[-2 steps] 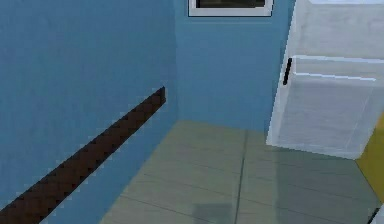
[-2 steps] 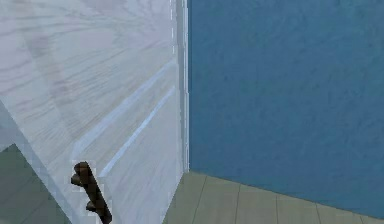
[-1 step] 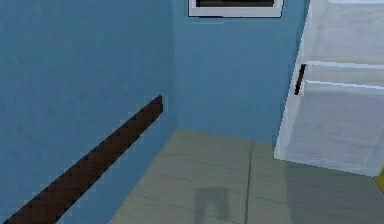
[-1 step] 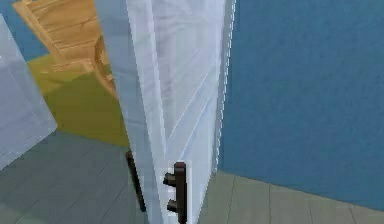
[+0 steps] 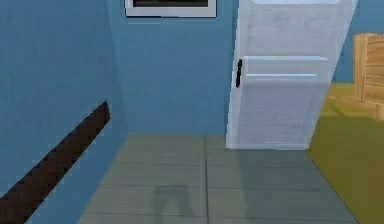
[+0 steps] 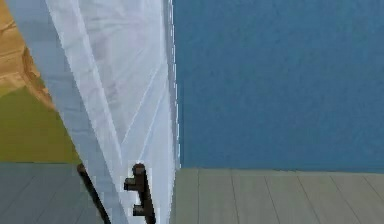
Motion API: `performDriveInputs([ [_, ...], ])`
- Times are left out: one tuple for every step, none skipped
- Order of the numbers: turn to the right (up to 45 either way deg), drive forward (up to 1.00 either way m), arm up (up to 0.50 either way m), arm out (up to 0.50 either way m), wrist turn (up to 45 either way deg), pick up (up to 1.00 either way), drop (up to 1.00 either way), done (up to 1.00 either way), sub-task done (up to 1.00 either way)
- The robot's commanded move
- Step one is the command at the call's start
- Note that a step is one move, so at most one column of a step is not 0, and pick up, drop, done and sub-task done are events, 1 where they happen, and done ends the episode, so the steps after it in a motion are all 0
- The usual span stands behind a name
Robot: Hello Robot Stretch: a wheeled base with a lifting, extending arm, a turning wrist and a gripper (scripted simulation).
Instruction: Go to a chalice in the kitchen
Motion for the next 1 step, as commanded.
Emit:
performDriveInputs([
  [0.0, 0.45, 0.0, 0.0, 0.0, 0.0, 0.0, 0.0, 0.0],
])
